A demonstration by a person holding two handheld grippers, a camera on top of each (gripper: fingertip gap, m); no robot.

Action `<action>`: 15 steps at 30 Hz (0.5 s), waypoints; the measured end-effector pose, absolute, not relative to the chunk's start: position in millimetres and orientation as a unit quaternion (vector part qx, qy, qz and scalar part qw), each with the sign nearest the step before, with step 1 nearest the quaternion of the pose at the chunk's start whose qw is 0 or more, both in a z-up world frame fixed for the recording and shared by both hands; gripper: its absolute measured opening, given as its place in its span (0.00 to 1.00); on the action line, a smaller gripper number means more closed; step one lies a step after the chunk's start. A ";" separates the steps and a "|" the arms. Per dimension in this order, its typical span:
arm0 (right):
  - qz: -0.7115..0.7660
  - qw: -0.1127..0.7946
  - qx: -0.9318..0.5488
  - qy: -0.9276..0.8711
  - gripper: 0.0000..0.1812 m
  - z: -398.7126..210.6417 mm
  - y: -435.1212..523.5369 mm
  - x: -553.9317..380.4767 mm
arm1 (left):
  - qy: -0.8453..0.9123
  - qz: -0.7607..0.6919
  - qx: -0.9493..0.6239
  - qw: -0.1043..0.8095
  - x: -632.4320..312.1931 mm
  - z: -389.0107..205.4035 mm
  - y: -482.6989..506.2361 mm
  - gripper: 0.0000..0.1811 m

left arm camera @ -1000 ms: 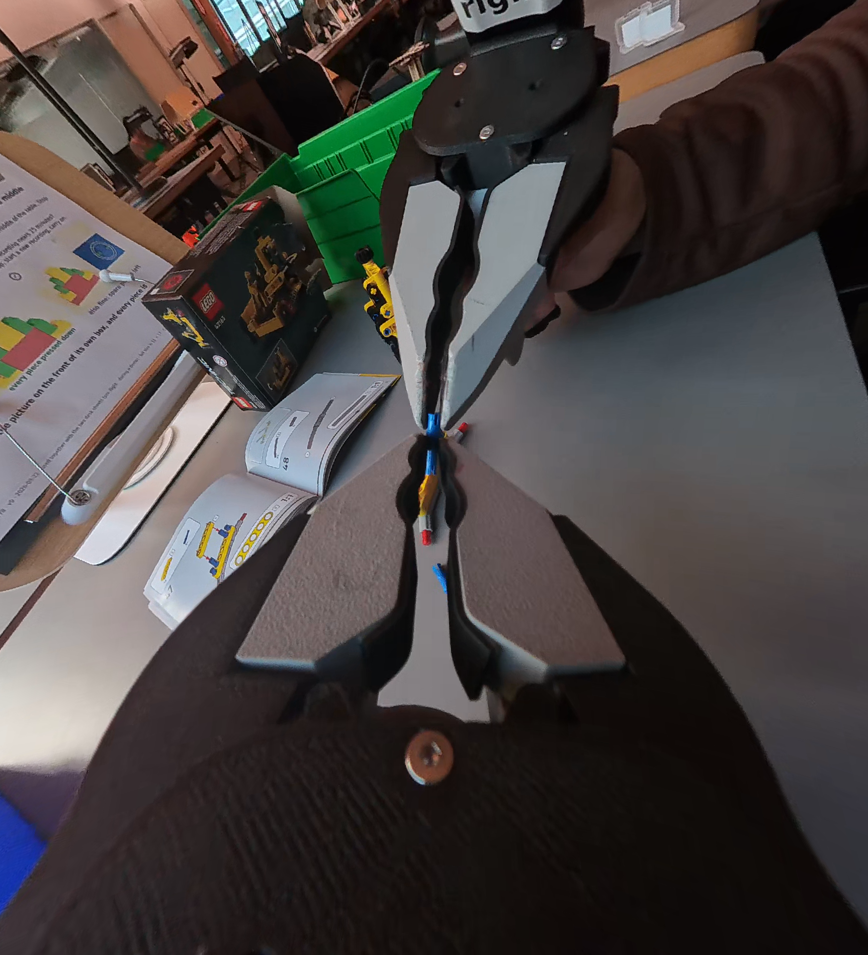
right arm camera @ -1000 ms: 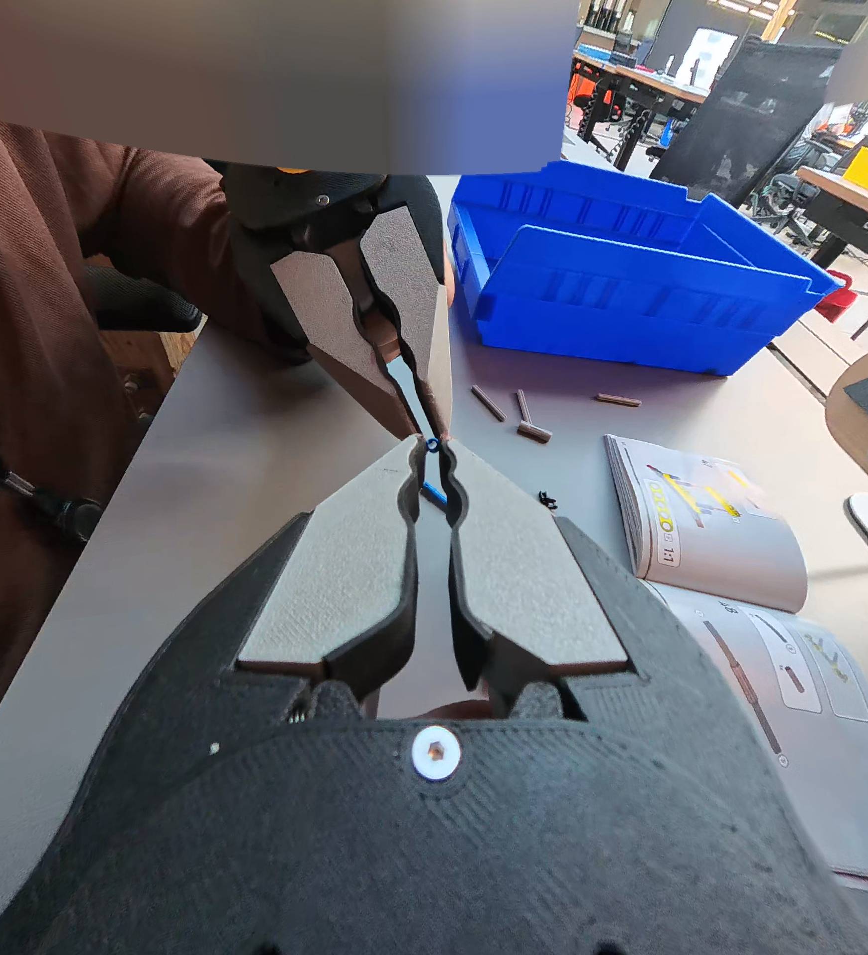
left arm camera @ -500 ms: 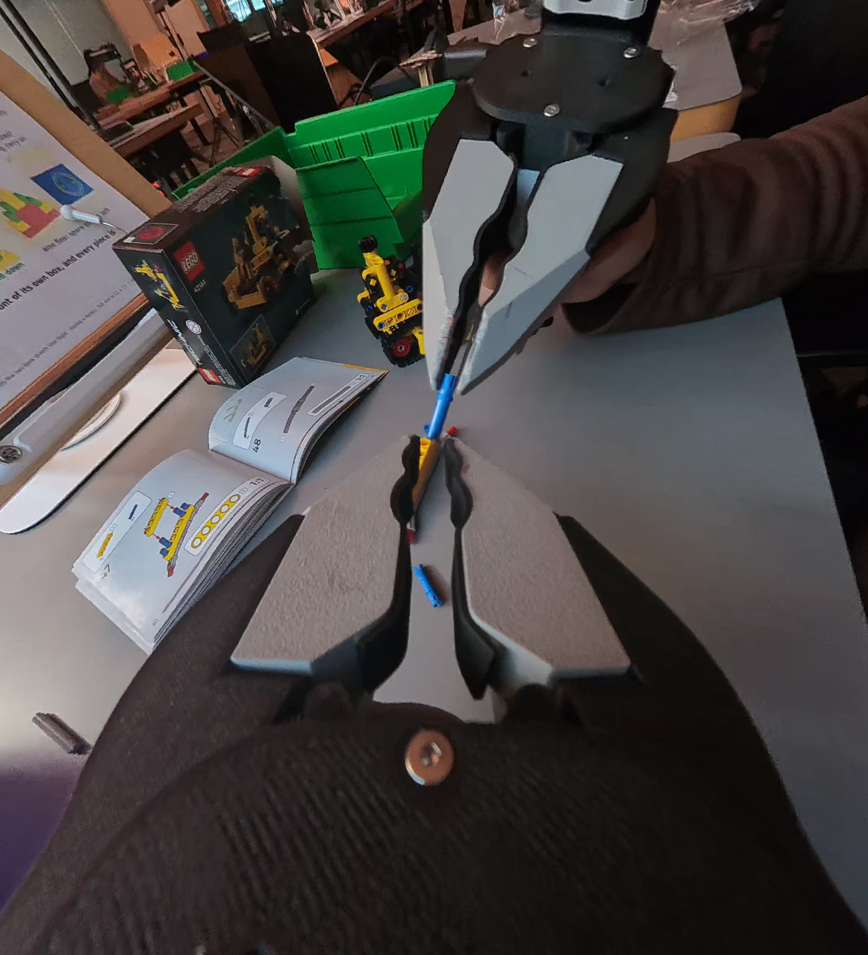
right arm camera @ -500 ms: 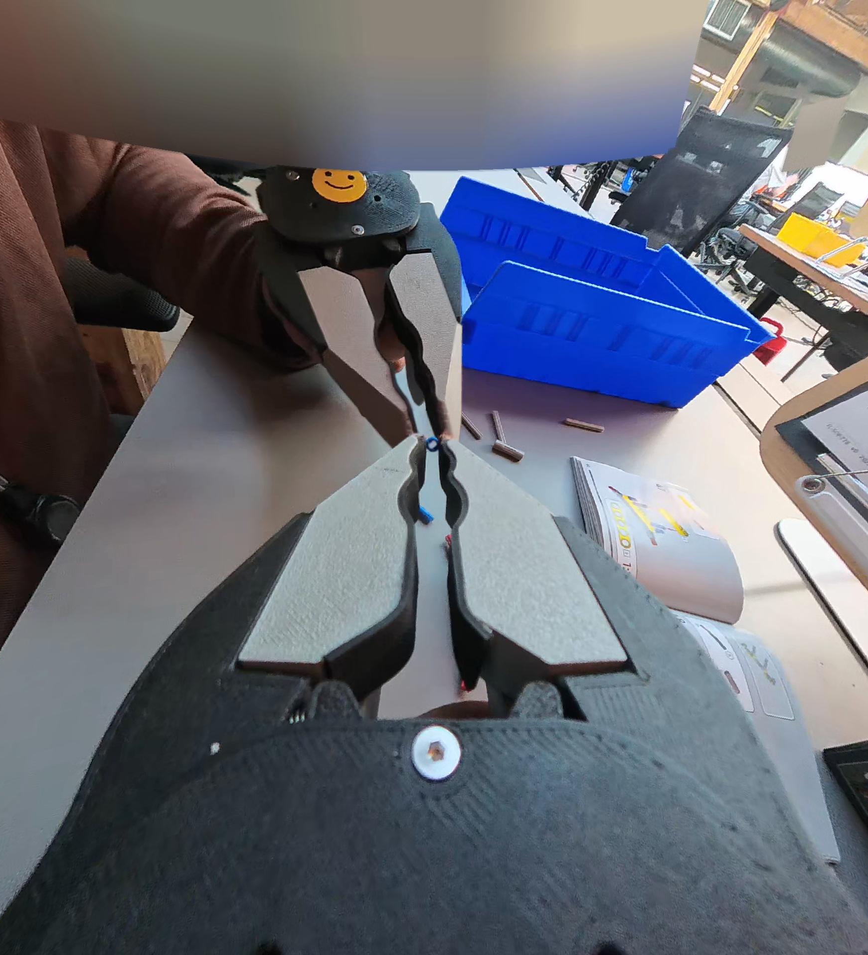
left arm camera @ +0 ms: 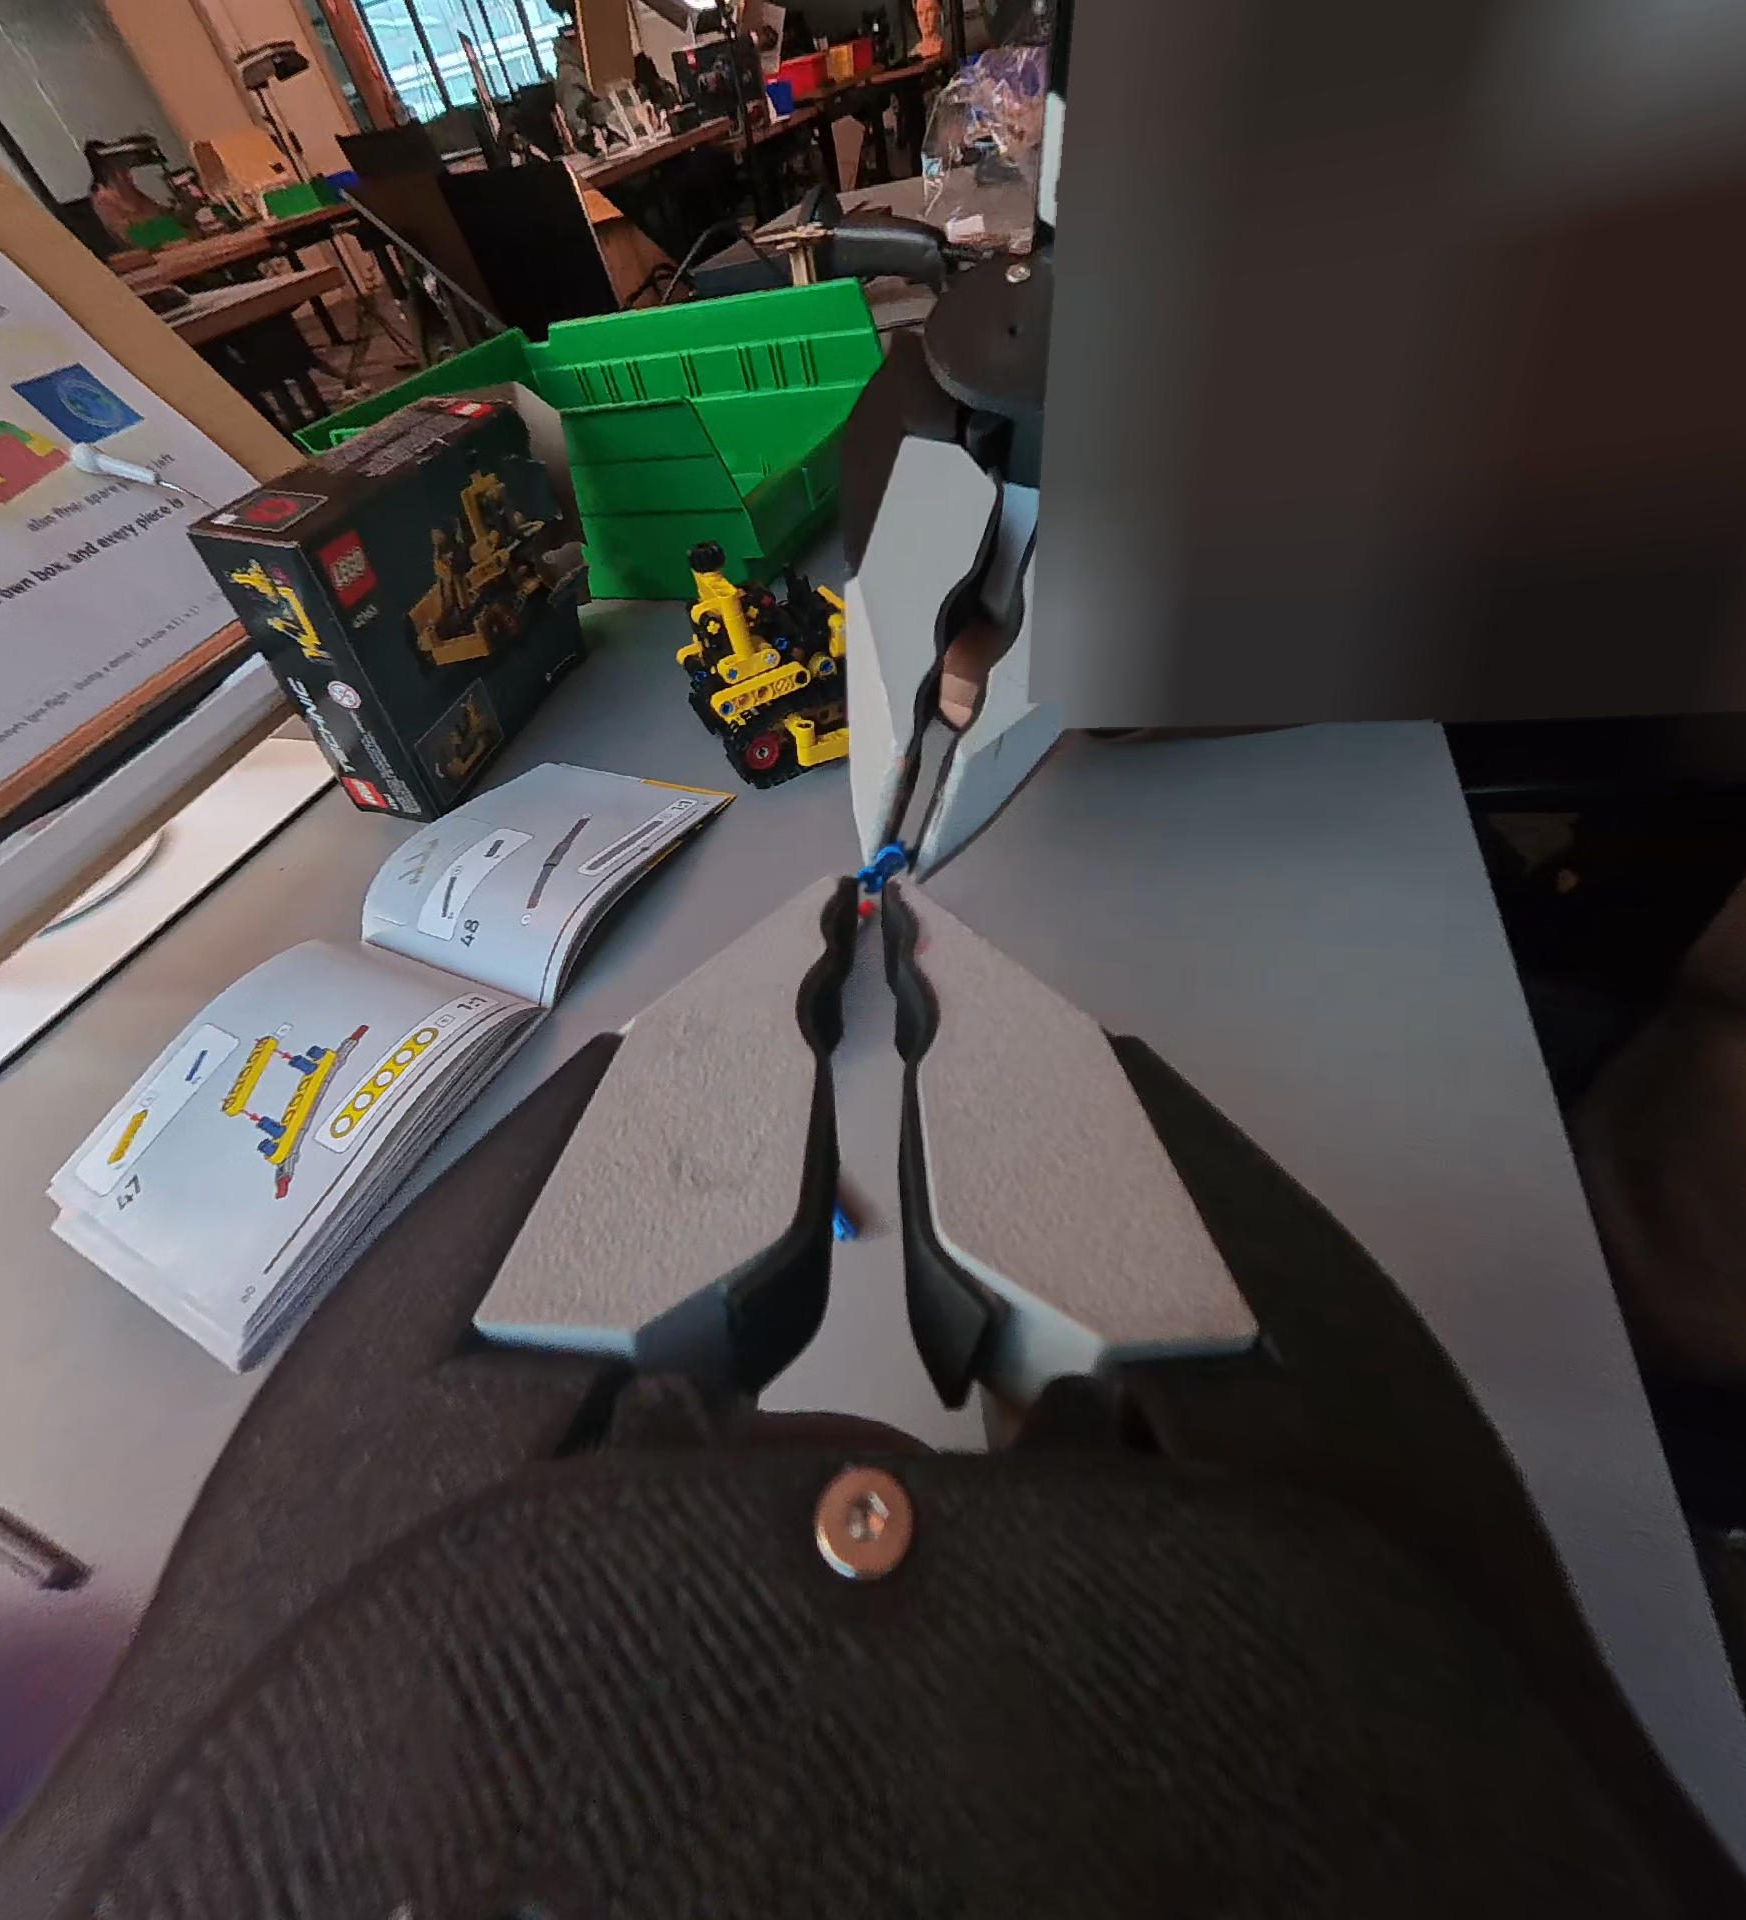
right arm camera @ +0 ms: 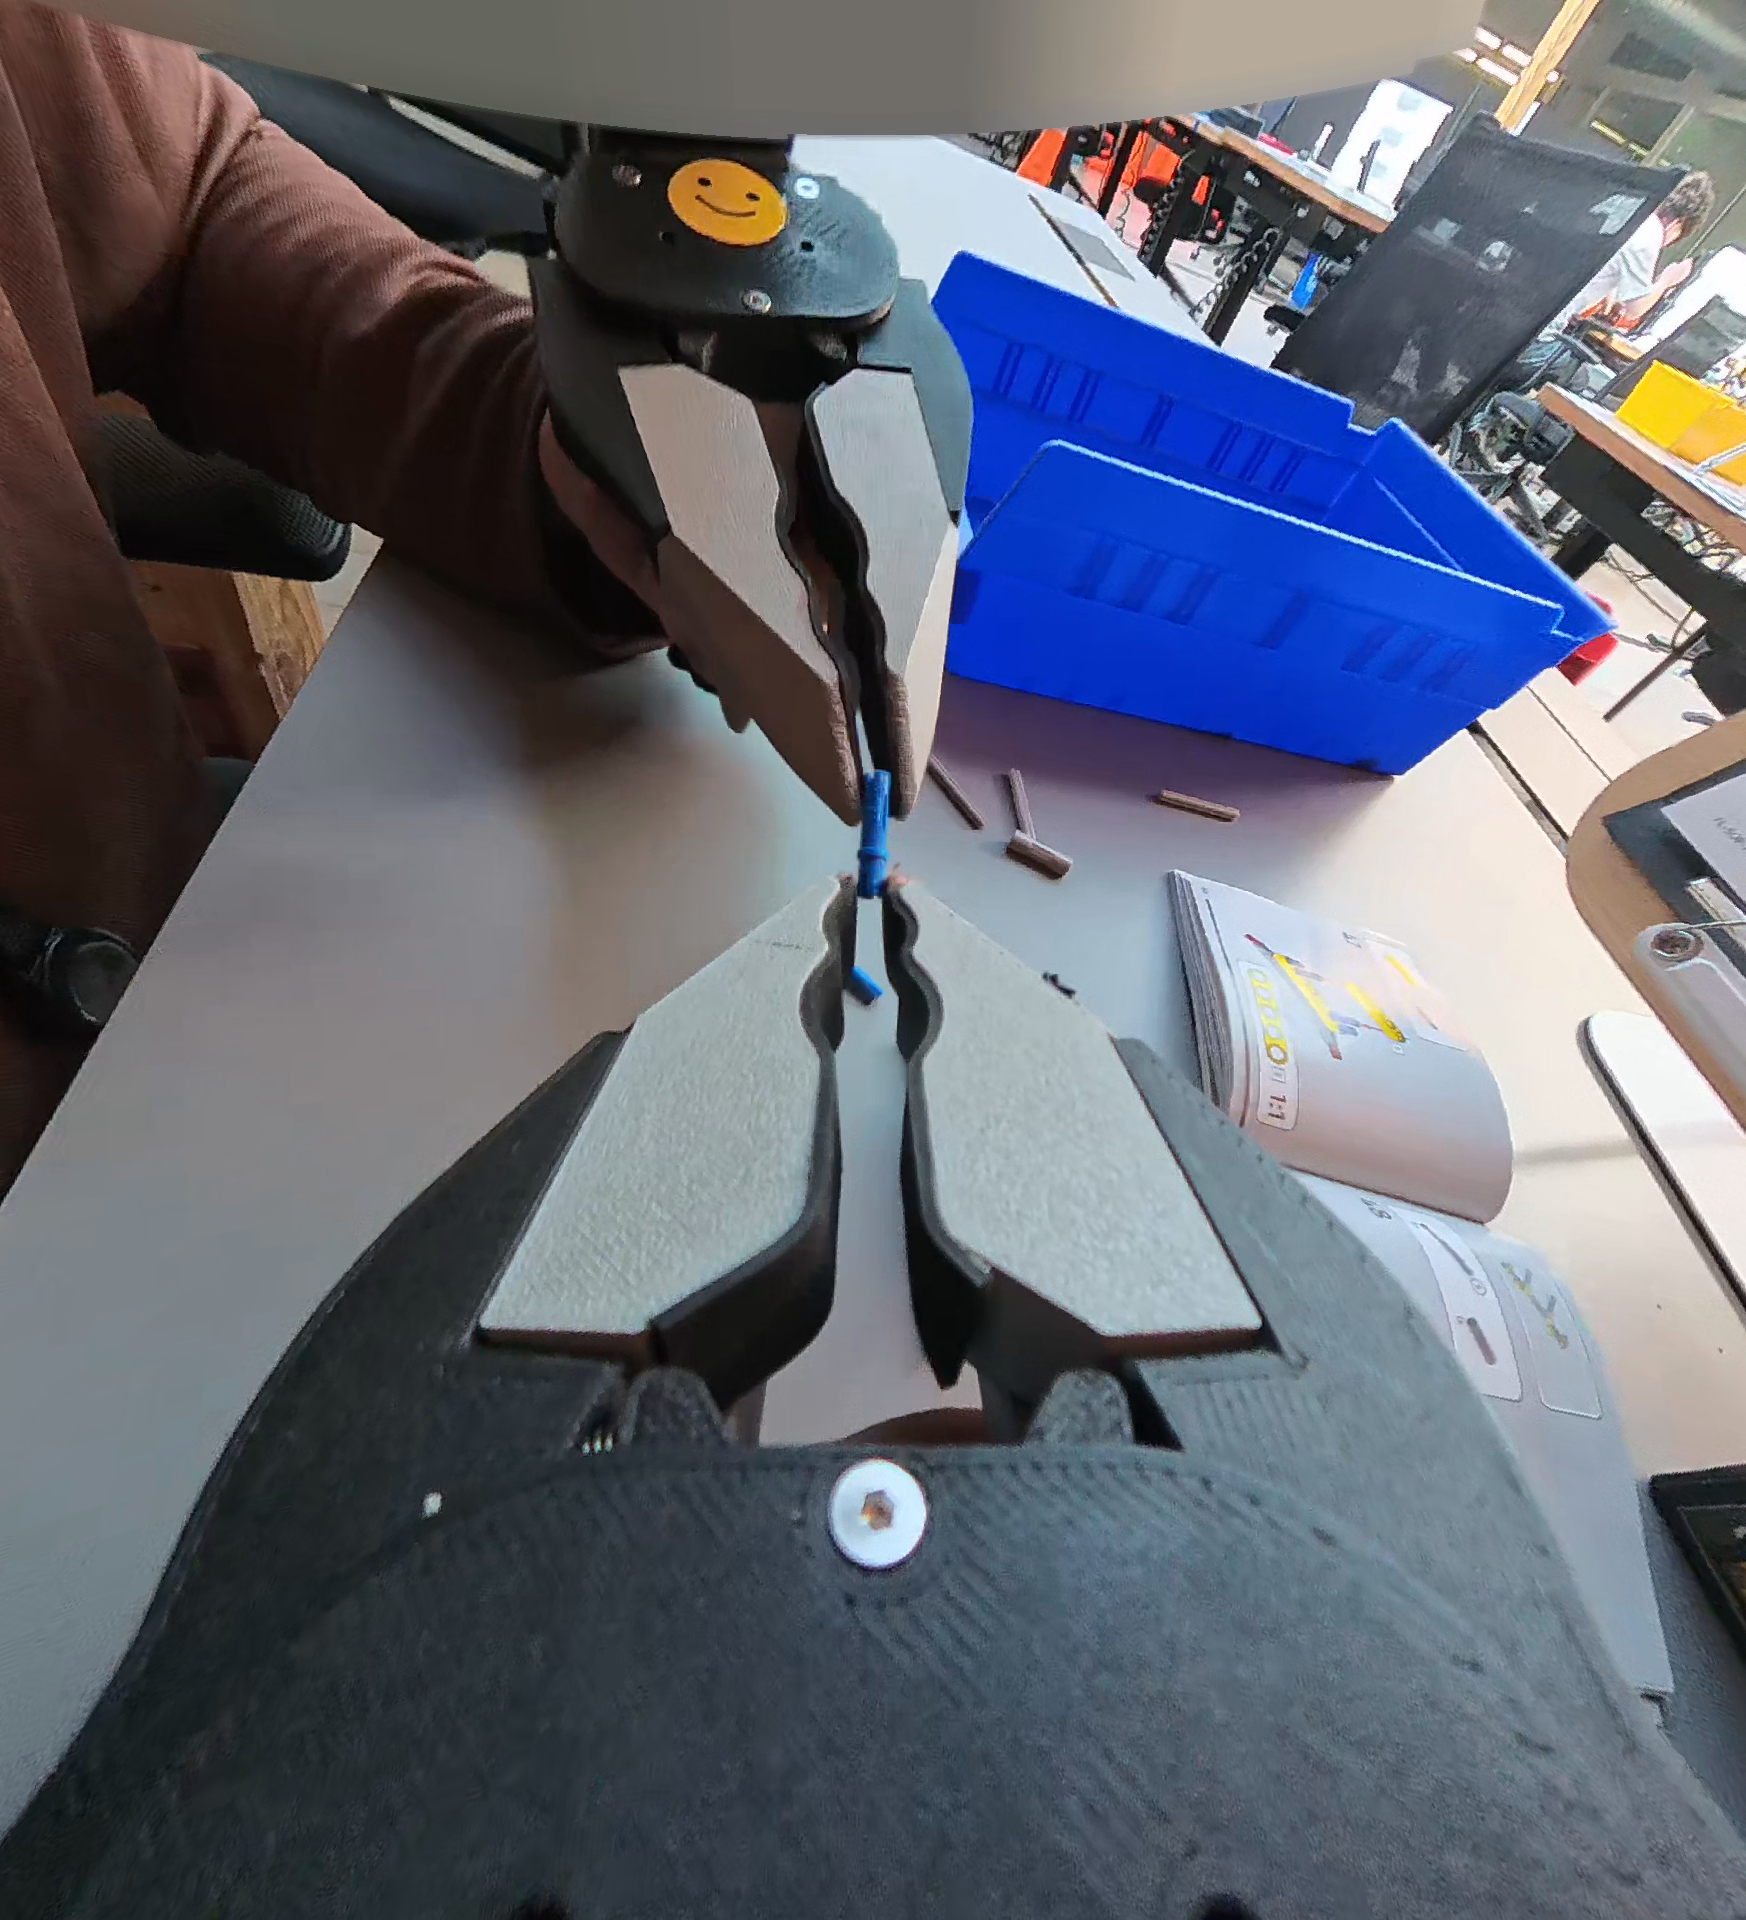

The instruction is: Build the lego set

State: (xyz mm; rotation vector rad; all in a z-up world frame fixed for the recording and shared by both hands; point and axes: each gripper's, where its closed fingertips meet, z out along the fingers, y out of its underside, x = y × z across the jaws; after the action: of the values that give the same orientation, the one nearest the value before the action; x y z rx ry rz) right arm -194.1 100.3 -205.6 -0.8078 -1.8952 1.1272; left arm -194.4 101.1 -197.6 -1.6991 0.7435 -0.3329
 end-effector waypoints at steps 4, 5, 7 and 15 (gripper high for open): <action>0.422 0.379 -0.315 -0.761 0.01 -216.2 96.6 -195.7 | 0.327 -0.155 -0.736 0.573 -189.8 -204.0 99.4 0.01; 0.420 0.377 -0.315 -0.763 0.01 -218.0 95.6 -196.1 | 0.330 -0.157 -0.737 0.569 -188.2 -206.3 99.1 0.01; 0.420 0.369 -0.316 -0.767 0.01 -221.0 93.0 -196.6 | 0.335 -0.158 -0.741 0.560 -184.8 -211.3 98.7 0.02; 0.416 0.341 -0.324 -0.778 0.01 -232.2 89.1 -196.5 | 0.338 -0.165 -0.750 0.545 -181.2 -218.2 98.4 0.01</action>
State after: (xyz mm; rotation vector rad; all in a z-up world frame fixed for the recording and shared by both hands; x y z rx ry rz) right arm -196.5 89.1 -232.2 -0.8427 -2.0249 1.0827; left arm -181.2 98.4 -218.2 -1.7786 0.8018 -0.3911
